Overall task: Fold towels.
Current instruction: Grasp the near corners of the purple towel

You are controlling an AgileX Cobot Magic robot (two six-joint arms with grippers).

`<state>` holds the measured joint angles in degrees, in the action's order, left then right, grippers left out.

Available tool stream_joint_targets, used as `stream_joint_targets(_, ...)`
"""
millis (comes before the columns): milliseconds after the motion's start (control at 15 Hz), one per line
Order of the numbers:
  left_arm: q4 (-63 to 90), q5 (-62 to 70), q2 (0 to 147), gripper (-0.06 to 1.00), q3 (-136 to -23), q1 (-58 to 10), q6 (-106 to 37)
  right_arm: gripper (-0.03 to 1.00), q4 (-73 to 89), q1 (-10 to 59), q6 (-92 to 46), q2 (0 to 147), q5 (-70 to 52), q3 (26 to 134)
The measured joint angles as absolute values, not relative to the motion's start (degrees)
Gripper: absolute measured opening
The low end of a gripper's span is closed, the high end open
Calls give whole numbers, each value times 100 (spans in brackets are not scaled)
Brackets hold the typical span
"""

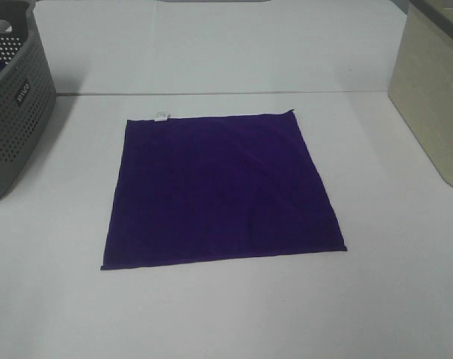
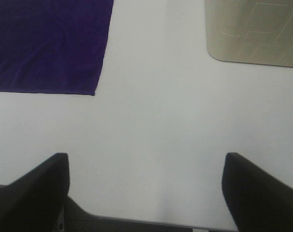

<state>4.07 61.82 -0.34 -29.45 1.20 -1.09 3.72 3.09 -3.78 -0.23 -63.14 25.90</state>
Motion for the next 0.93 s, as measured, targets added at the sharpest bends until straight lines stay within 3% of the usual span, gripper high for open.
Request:
stream_joint_targets(267,407,6182,-34,99,-2945,120,-109,95,372,309,-378,-23,-6314,2590)
stream_joint_targets(933,407,6182,-34,99,-2945,120,-109,96,372,309,-384,-23,-6314,2590)
